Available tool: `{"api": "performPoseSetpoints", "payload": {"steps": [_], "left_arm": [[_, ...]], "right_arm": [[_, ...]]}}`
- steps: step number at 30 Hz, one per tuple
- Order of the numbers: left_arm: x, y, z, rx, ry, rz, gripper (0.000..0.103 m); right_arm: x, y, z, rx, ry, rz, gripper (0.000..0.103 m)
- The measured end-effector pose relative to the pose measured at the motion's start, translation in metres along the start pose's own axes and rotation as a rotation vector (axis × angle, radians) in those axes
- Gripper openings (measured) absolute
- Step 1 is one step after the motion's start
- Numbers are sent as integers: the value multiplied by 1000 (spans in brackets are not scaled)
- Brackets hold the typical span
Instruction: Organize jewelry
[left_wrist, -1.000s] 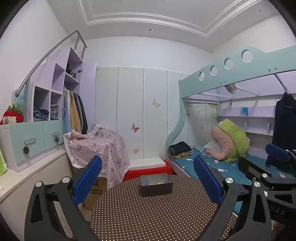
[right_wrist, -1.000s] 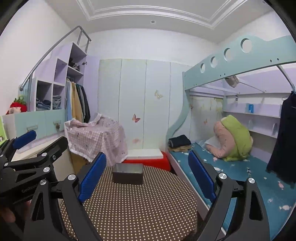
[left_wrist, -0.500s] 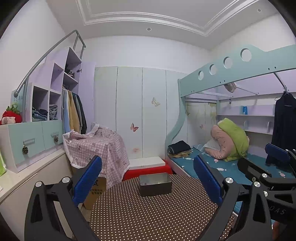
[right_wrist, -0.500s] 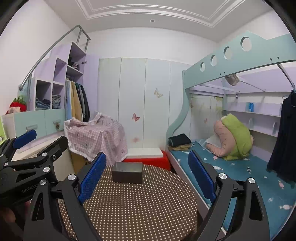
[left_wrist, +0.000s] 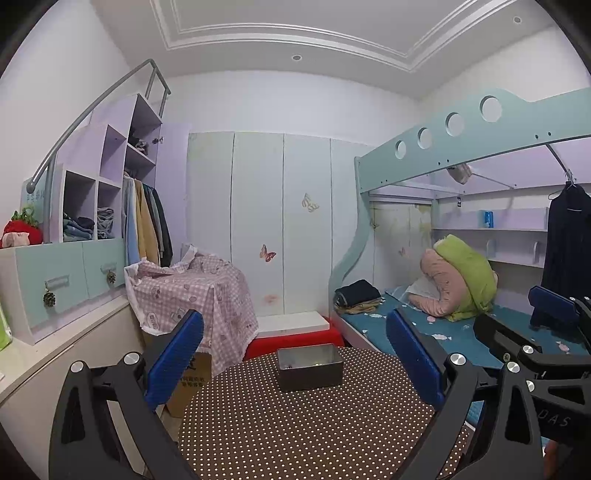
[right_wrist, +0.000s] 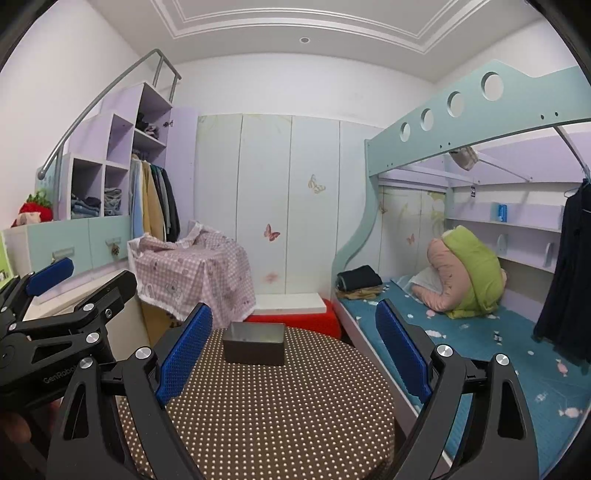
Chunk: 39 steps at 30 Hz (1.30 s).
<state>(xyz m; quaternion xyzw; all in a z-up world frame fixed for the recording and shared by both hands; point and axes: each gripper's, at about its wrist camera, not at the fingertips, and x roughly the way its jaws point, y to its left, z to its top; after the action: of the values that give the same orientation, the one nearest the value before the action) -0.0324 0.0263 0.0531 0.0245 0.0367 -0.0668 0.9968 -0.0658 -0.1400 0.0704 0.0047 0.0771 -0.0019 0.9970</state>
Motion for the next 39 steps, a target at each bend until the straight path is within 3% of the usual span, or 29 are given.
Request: {"api": "performPoseSetpoints", "payload": {"steps": [39], "left_arm": [[7,7,-3,0,14,0,96]], "right_arm": [[10,0,-11,2,19,6,87]]}}
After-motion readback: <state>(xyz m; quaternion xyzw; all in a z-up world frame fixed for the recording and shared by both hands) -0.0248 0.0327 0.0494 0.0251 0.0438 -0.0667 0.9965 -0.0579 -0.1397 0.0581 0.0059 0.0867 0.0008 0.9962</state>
